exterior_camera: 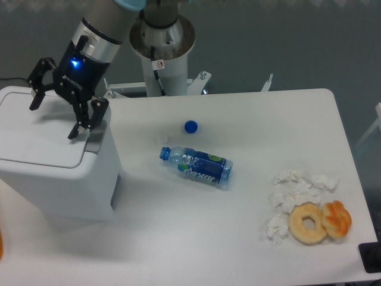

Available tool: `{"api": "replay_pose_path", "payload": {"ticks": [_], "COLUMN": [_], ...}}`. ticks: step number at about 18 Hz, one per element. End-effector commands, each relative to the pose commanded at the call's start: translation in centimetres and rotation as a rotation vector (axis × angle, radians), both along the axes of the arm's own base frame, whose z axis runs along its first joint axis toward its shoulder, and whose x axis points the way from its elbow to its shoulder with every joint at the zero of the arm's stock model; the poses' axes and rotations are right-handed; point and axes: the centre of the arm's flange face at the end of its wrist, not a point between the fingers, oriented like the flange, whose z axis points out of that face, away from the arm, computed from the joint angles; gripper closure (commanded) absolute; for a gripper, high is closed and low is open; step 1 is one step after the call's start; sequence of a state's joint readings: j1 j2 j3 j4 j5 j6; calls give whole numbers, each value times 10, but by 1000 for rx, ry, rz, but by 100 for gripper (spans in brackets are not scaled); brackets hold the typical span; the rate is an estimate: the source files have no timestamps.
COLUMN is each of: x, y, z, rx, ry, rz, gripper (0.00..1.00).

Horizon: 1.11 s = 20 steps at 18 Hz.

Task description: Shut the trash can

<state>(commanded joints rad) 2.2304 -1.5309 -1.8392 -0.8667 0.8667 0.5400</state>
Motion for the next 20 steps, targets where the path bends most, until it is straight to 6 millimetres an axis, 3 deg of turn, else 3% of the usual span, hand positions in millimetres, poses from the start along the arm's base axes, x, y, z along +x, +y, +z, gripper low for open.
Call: {"api": "replay_pose_path", "payload": {"ticks": [11,16,20], "x": [0,-3,-39], "y": [-1,-2,-11], "z": [-4,26,49], "rx": [-3,41,75], "ry": [-6,29,62], "rz": [0,9,76], "gripper": [0,0,0]}}
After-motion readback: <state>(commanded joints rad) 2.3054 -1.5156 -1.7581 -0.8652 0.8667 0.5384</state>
